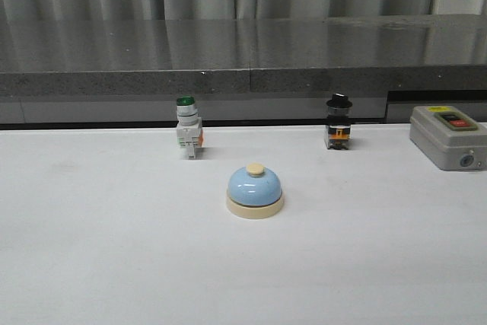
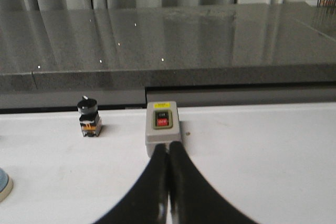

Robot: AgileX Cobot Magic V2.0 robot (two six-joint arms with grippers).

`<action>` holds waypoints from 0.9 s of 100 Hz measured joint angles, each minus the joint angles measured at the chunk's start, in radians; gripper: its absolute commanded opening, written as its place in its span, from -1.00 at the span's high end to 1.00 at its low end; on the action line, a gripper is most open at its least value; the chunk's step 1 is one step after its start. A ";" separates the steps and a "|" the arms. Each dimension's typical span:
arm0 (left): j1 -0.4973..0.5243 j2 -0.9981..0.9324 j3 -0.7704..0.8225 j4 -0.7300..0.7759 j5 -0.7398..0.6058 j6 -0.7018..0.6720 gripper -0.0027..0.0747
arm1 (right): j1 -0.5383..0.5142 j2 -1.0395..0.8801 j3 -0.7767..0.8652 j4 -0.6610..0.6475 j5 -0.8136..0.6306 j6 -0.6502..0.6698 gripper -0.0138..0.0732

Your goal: Place and press bell with both arms

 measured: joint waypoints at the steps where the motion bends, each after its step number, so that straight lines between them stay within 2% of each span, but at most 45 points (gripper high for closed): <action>1: 0.000 0.000 0.000 0.000 0.000 0.000 0.98 | 0.000 0.000 0.005 0.000 -0.011 0.000 0.82; 9: 0.000 0.000 0.000 0.000 0.000 0.000 0.98 | 0.000 0.000 0.075 -0.001 -0.138 0.000 0.82; 20: 0.000 0.000 0.000 0.000 0.000 0.000 0.98 | 0.000 0.000 0.169 0.004 -0.242 0.000 0.82; 90: 0.000 0.000 0.000 0.000 0.000 0.000 0.98 | 0.000 0.000 0.196 0.027 -0.238 0.000 0.82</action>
